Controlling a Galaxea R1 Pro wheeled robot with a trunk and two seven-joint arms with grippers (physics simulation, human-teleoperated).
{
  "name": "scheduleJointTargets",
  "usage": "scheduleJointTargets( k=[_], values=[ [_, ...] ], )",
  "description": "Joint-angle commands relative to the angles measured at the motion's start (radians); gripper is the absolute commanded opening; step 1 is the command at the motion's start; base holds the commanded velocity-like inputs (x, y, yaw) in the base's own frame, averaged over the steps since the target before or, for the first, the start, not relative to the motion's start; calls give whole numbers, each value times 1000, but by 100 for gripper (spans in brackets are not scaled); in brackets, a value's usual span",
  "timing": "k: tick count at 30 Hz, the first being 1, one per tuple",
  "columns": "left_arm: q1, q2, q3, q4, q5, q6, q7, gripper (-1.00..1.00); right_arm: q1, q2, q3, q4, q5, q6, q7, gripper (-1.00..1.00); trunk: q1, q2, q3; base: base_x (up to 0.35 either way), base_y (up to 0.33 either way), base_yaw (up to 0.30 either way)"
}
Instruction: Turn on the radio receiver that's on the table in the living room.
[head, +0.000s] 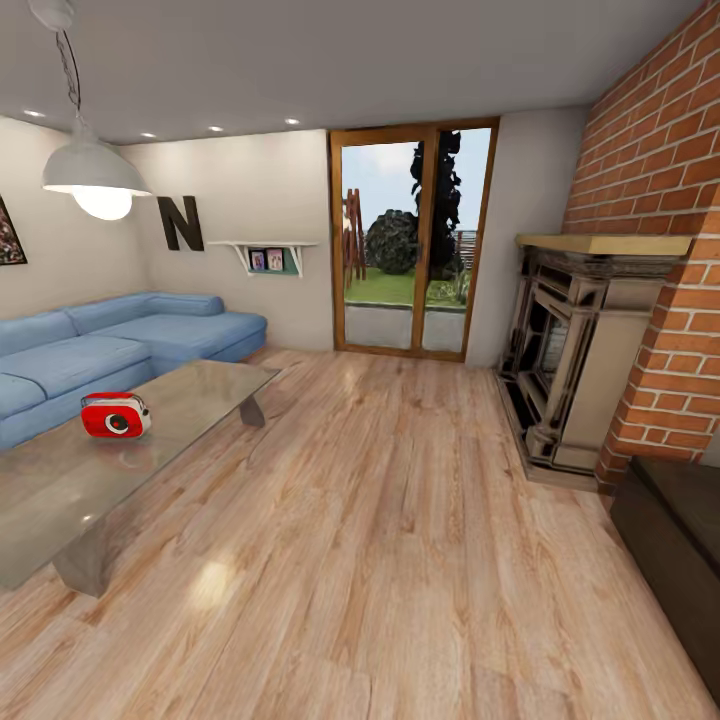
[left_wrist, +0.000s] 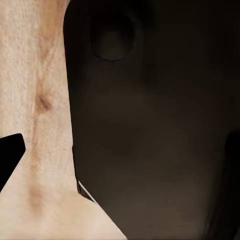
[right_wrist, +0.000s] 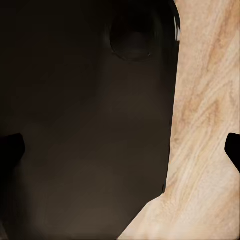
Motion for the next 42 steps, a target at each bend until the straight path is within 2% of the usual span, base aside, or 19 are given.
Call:
scheduleJointTargets(
  k=[1, 10, 25, 34, 35, 42],
  values=[
    [0, 0, 0, 0, 0, 0, 0, 100, 0, 0, 0, 0, 0, 0, 0, 100, 0, 0, 0, 0, 0, 0],
    [-2, -2, 6, -15, 0, -3, -3, 100, 4, 4, 51, -5, -14, -6, 13, 100, 0, 0, 0, 0, 0, 0],
    [-2, -1, 6, -17, 2, -2, -10, 100, 3, 4, 135, -5, -15, -14, 14, 100, 0, 0, 0, 0, 0, 2],
    [-2, -2, 9, -17, 6, -2, -8, 100, 3, 5, 186, -5, -16, -15, 12, 100, 0, 0, 0, 0, 0, 193],
    [-2, -2, 9, -17, 6, -2, -8, 100, 3, 5, 436, -5, -16, -15, 12, 100, 0, 0, 0, 0, 0, 267],
    [-2, -4, 9, -17, 6, -2, -8, 100, 3, 5, 437, -5, -15, -15, 12, 100, 0, 0, 0, 0, 0, 272]
  ],
)
